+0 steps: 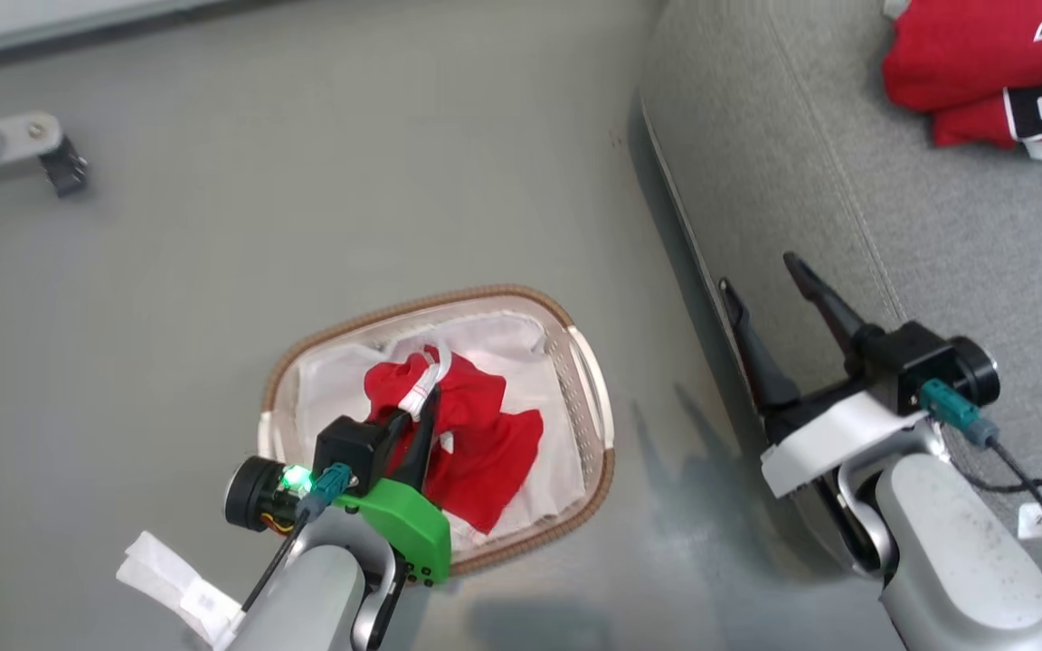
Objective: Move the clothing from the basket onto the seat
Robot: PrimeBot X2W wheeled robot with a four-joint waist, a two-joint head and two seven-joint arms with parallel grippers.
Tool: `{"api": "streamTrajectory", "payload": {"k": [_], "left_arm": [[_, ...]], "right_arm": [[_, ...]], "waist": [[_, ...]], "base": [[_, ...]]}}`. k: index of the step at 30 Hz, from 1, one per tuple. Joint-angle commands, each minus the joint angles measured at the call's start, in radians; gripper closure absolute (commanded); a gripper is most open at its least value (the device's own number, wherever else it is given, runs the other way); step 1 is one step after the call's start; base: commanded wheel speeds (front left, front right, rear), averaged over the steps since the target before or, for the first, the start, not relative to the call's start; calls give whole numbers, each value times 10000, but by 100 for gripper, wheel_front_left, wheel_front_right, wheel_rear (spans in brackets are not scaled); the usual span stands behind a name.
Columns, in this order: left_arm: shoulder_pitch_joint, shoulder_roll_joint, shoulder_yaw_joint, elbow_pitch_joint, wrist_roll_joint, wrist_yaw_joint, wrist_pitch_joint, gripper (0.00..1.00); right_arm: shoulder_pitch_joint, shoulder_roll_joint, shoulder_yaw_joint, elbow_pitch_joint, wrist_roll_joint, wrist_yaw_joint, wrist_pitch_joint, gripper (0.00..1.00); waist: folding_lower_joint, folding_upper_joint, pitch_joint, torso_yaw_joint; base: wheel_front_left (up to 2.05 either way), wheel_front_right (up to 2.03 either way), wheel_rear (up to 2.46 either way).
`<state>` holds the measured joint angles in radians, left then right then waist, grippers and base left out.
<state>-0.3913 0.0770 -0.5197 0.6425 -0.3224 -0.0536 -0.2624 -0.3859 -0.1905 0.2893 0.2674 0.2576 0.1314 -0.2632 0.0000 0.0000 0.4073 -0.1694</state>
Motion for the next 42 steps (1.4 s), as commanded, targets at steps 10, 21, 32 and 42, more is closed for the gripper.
{"api": "streamTrajectory", "payload": {"k": [10, 21, 32, 42], "left_arm": [[253, -32, 1093, -2314, 1049, -343, -37, 100], [-225, -158, 1294, -4309, 1482, -572, -36, 100], [-224, -235, 544, -4567, 1162, -677, -36, 100], [-202, -251, -767, -4648, 592, -667, -38, 100]], "right_arm": [[1346, 263, -253, 287, -108, -14, -22, 0], [1531, 220, 212, 229, -267, -14, -22, 0], [-368, -112, 2392, -779, -480, -12, -20, 0], [-1759, 681, 3429, 1368, 110, -14, -22, 91]], "waist": [[0, 0, -2515, 1154], [0, 0, -2974, 1415], [0, 0, -3048, 1793], [0, 0, -3162, 2481]], "base": [[0, 0, 0], [0, 0, 0], [0, 0, 0], [0, 0, 0]]}}
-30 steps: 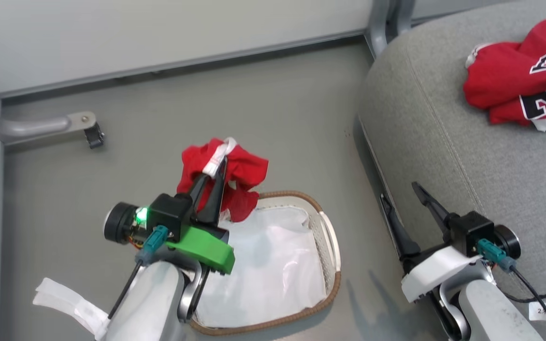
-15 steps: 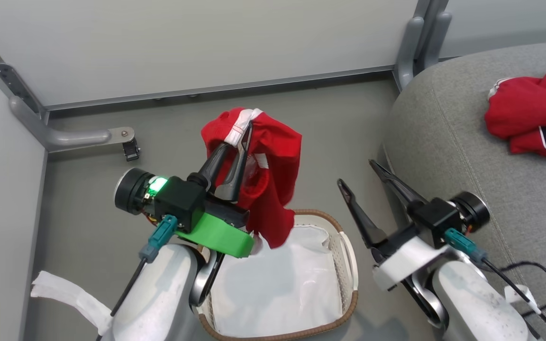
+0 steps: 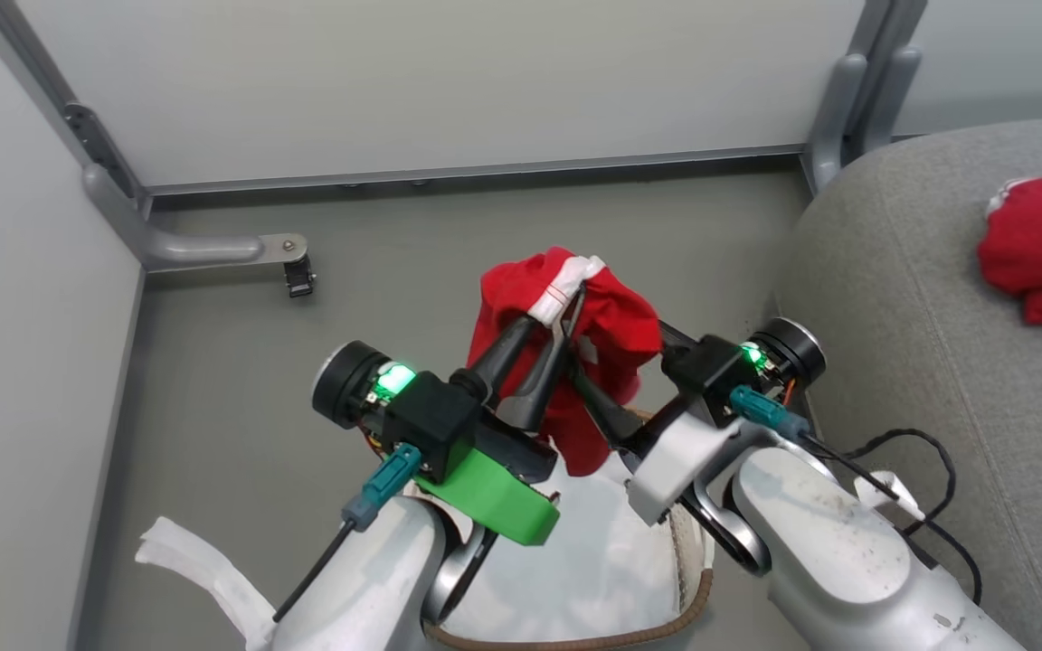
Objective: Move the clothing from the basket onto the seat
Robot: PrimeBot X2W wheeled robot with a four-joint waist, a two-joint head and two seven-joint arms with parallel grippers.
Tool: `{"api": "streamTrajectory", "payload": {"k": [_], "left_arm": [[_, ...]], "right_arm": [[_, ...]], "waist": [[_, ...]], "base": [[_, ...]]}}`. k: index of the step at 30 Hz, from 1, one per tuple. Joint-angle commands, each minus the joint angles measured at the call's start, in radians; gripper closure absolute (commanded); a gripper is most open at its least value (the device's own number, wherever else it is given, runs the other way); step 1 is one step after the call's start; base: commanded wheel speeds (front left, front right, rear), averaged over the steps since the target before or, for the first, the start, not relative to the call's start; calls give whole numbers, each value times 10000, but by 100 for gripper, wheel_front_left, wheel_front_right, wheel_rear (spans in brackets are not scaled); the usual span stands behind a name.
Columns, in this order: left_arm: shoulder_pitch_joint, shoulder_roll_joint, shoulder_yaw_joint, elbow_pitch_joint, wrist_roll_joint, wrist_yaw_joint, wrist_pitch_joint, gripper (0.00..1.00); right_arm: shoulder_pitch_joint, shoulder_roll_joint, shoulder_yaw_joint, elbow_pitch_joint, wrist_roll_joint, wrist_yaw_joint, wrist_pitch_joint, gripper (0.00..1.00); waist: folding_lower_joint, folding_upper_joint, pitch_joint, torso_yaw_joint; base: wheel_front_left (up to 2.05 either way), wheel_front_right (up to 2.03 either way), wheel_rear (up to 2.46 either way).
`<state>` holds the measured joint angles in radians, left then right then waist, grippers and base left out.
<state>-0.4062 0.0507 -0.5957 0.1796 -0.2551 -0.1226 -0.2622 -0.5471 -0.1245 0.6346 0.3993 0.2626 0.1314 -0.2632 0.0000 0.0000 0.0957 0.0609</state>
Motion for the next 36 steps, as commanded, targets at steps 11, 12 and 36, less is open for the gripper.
{"api": "streamTrajectory", "payload": {"k": [11, 12, 36], "left_arm": [[178, 23, 137, 425, -11, 432, -25, 0], [219, 20, 218, 484, 1, 423, -26, 0], [291, 39, 1173, 1489, 580, 68, -26, 0]], "right_arm": [[603, 206, -1190, -399, 1033, -12, -22, 100], [750, 139, -1357, -552, 1056, -12, -22, 100], [267, -1120, -3158, -1959, 1297, -14, -22, 100]], "waist": [[0, 0, 80, -458], [0, 0, 88, -661], [0, 0, 1550, -5693]], "base": [[0, 0, 0], [0, 0, 0], [0, 0, 0]]}}
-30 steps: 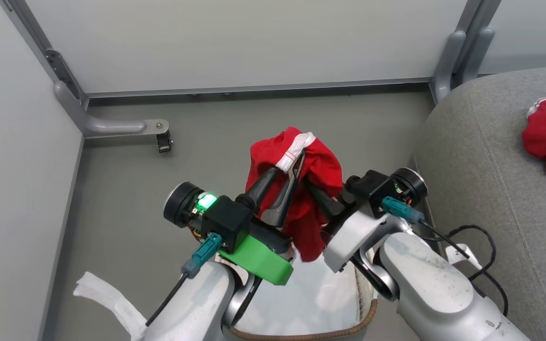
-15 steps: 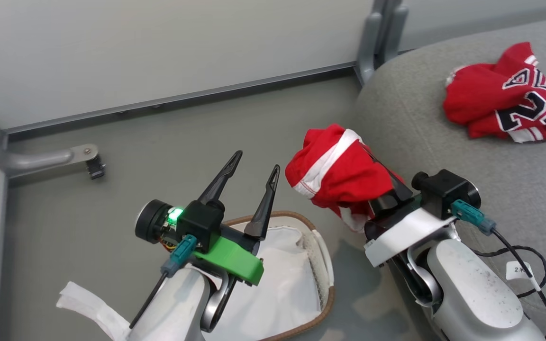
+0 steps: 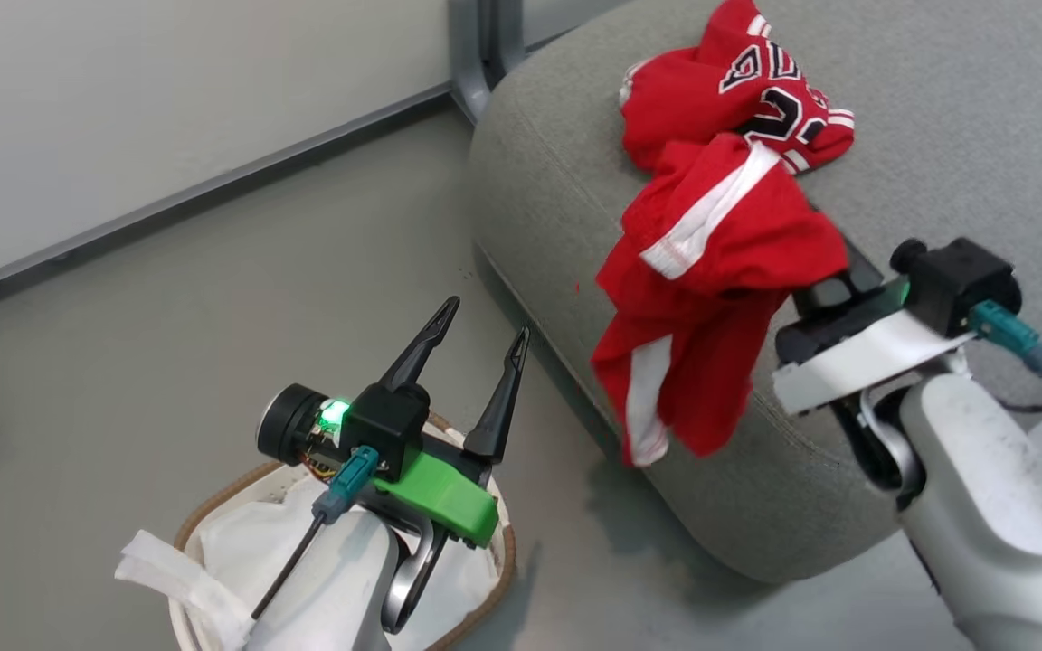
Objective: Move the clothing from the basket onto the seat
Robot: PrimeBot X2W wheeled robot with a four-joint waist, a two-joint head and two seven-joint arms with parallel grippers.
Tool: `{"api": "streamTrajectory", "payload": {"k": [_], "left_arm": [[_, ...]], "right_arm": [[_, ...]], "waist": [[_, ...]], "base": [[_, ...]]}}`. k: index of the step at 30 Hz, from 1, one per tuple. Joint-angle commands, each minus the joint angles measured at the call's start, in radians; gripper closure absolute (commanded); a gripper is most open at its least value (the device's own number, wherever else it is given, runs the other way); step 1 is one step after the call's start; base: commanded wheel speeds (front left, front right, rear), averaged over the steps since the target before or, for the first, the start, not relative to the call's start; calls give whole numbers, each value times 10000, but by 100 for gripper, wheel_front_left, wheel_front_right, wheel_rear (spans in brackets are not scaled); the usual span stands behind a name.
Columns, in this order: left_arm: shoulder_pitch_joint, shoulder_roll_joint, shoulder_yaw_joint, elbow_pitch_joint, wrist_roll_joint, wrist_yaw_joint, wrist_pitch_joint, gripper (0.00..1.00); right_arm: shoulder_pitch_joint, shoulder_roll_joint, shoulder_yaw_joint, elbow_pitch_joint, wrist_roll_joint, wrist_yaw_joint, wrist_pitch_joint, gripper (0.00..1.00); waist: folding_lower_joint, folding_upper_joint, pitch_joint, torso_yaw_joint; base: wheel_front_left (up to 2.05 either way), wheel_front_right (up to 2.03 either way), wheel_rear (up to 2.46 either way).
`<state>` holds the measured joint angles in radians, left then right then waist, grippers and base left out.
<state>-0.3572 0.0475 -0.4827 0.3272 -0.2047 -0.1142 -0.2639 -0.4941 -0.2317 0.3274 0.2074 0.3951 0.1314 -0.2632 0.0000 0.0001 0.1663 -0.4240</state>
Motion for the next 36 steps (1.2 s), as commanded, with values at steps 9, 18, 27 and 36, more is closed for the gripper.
{"api": "streamTrajectory", "payload": {"k": [9, 18, 27, 36], "left_arm": [[-972, 72, -207, 646, 434, -100, -9, 0], [-2020, 68, -502, 926, 615, -158, -9, 0], [-2338, 61, -503, 902, 597, -87, -9, 0], [-2049, 59, -323, 902, 473, 97, -9, 0]], "right_arm": [[-3422, -1402, -961, 236, -380, -12, -22, 100], [-6105, -2576, -1652, 2176, -959, -14, -22, 100], [-6607, -2659, -2321, 5312, -1658, -14, -22, 100], [-5110, -2103, -3192, 6161, -1840, -14, -22, 0]], "waist": [[0, -1, 2304, -578], [0, -1, 3625, 491], [0, -1, 4385, 1535], [0, -1, 4166, 1834]], "base": [[0, 0, 0], [0, 0, 0], [0, 0, 0], [0, 0, 0]]}}
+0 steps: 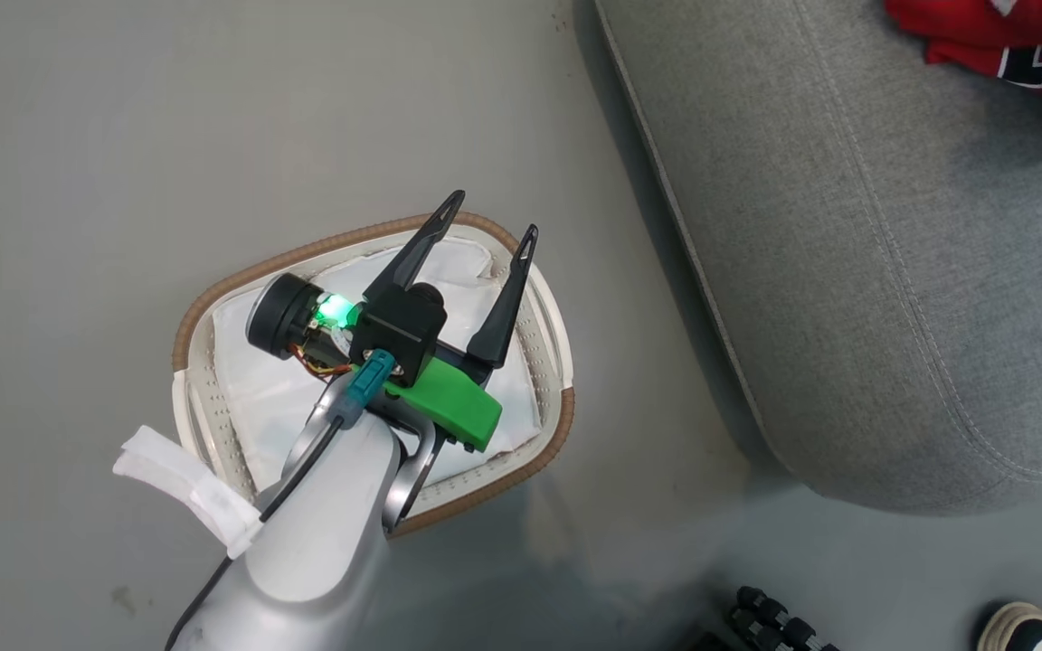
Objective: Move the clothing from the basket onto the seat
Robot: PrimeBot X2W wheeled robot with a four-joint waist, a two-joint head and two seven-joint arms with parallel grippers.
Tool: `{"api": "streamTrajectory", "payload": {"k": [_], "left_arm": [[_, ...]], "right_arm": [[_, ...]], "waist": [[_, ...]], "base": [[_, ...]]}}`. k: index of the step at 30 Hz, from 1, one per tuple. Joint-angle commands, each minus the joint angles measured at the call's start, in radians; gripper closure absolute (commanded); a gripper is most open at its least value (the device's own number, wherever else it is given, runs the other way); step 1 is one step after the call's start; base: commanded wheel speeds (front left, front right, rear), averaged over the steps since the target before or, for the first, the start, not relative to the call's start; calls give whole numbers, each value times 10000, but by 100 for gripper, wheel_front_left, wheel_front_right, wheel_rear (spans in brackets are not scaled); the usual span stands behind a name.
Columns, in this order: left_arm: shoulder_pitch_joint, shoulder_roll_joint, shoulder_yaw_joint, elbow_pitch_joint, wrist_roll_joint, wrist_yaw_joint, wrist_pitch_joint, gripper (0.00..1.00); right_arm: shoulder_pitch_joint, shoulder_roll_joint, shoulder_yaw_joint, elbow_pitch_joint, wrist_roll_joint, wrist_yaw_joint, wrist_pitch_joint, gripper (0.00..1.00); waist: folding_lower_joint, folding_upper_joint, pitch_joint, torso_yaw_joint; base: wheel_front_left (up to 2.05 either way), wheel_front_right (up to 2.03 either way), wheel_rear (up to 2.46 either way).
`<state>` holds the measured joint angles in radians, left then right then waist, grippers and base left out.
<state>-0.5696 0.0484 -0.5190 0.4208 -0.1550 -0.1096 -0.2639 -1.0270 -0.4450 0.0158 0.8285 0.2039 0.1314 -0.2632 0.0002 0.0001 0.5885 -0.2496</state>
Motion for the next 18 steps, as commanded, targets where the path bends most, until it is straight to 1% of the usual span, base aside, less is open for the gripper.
{"api": "streamTrajectory", "payload": {"k": [1, 4, 5, 12, 16, 18], "left_arm": [[106, 50, 75, -56, -38, 65, -9, 0], [291, 51, 215, -103, -131, 152, -7, 0], [410, 50, 298, -105, -157, 199, -9, 0], [1020, 51, 803, -61, -282, 311, -9, 0], [1465, 51, 1164, -152, -281, 455, -9, 0], [1708, 53, 1415, -187, -175, 558, -7, 0]], "right_arm": [[398, 74, -220, -192, 86, -14, -22, 0], [1191, 286, -380, -733, 177, -14, -22, 0], [1721, 341, -397, -1065, 237, -14, -21, 0], [3394, 422, -315, -1801, 417, -14, -21, 0], [4283, 693, -72, -2355, 489, -14, -21, 0], [4622, 847, 326, -2701, 551, -12, -21, 0]], "waist": [[-2, -1, -122, 84], [-2, -1, -403, 76], [-2, -1, -588, 72], [-2, -1, -1289, 175], [-2, -1, -1761, 358], [-2, -1, -1991, 473]], "base": [[0, 0, 0], [0, 0, 0], [0, 0, 0], [0, 0, 0], [0, 0, 0], [0, 0, 0]]}}
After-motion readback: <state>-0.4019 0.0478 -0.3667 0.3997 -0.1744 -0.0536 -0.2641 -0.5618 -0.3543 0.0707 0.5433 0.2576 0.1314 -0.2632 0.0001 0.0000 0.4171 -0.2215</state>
